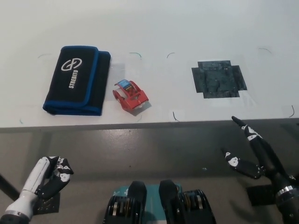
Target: Use the right hand to move the tape on the right hand side to the notebook on the left hand side
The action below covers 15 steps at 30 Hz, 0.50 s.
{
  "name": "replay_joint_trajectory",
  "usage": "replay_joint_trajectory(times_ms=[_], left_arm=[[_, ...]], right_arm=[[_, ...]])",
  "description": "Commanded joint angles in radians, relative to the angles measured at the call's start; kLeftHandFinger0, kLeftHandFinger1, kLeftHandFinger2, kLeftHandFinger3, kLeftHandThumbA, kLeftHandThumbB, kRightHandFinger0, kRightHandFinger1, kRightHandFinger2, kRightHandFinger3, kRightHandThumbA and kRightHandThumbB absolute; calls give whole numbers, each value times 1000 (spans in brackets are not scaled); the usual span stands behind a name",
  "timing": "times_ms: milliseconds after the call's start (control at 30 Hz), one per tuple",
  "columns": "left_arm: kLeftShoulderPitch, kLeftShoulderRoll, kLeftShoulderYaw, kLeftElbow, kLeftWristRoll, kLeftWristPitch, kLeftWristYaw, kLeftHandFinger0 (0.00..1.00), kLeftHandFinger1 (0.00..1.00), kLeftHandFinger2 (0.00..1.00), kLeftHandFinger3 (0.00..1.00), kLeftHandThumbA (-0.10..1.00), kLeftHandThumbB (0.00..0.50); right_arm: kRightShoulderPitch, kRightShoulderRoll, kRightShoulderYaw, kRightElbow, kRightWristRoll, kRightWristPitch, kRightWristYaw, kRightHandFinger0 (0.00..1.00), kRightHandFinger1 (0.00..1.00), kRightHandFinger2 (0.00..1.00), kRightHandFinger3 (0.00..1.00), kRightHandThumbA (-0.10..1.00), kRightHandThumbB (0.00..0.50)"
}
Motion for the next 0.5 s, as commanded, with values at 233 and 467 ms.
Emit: replay_joint_trajectory(times_ms=[233,467], left_arm=[[-2,12,9,-18,-8,2,1,4,65,221,371,-100,373],[-3,17,5,-19,-5,2,-4,5,60,222,374,-100,365]], right_arm=[[-12,-16,-1,-25,-23,15,23,1000,1000,1000,1000,230,169],[-1,-12,-4,-33,-23,28,25,1000,1000,1000,1000,178,153]])
